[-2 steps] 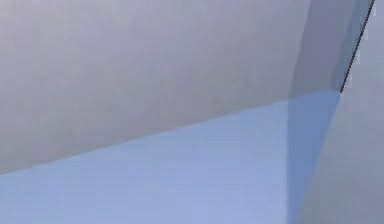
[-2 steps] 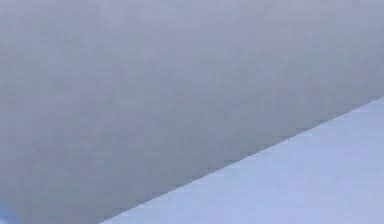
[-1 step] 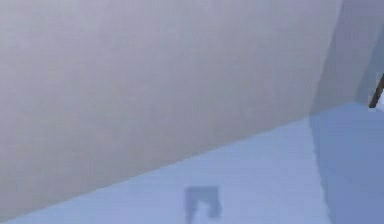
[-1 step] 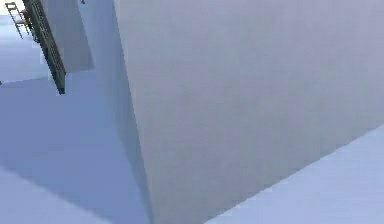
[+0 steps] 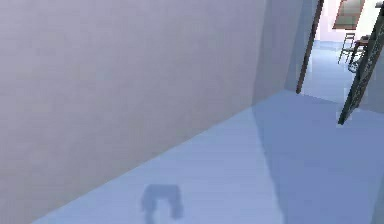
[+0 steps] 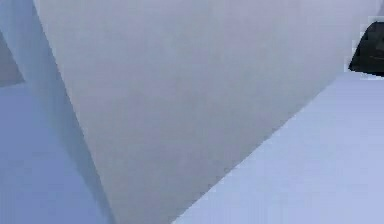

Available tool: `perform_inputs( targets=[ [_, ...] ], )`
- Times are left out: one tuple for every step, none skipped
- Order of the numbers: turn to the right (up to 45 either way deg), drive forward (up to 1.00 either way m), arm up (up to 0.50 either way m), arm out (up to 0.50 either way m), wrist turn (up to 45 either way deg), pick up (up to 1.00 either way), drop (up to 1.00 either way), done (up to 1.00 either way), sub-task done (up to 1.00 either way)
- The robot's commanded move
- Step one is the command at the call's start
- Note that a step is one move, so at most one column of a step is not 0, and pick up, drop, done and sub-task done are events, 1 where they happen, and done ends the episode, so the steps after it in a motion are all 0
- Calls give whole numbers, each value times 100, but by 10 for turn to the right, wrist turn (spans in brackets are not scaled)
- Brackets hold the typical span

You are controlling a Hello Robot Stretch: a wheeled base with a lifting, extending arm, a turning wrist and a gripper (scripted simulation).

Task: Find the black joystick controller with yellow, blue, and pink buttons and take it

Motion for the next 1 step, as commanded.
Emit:
perform_inputs(
  targets=[
    [0, 50, 0, 0, 0, 0, 0, 0, 0]
  ],
)
